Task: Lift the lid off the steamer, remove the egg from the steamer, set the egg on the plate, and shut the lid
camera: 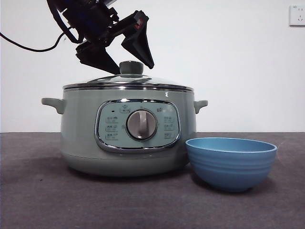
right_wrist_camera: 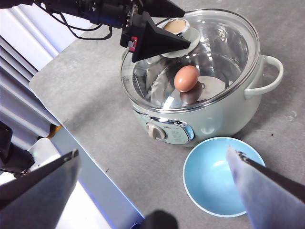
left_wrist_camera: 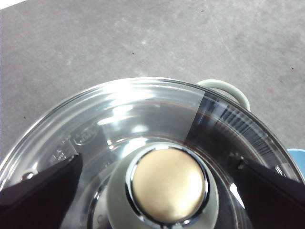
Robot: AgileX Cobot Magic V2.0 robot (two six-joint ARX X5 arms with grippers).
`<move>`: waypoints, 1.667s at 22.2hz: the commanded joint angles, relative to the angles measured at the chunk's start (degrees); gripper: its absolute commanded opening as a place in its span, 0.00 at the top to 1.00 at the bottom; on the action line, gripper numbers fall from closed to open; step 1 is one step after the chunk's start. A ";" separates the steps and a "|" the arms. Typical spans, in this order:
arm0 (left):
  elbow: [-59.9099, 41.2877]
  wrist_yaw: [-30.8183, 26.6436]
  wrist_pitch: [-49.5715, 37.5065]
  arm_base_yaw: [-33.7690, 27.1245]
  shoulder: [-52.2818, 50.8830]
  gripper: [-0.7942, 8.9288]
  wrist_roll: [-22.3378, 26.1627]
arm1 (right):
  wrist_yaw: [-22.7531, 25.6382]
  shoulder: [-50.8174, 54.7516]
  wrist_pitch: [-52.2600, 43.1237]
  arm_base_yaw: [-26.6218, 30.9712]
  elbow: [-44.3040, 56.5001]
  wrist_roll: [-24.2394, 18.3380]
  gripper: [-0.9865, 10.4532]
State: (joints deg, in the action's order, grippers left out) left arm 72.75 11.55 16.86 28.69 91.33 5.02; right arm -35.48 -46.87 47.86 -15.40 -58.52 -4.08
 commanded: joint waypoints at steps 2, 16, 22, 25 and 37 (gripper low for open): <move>-0.11 0.83 1.05 0.26 0.55 0.50 0.79 | 0.13 -0.02 -0.26 -0.09 0.04 -0.11 0.44; -0.04 0.85 0.20 0.55 0.52 0.93 0.68 | 2.84 0.00 -0.26 -0.09 0.04 -0.44 0.44; 0.94 0.90 -1.95 0.52 -1.88 0.93 -1.84 | 2.86 -0.02 -0.26 -0.09 0.04 -0.44 0.44; 3.91 0.96 0.74 0.52 -2.29 0.93 -2.03 | 2.86 0.00 -0.26 -0.09 0.04 -0.42 0.44; 19.43 -0.83 21.68 0.52 -15.23 0.93 -3.32 | 2.86 -6.40 -6.93 -0.68 0.04 3.26 0.45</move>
State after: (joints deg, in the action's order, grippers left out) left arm 91.09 10.83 40.03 29.06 77.71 2.48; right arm -32.73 -53.19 41.34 -15.88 -58.52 -2.07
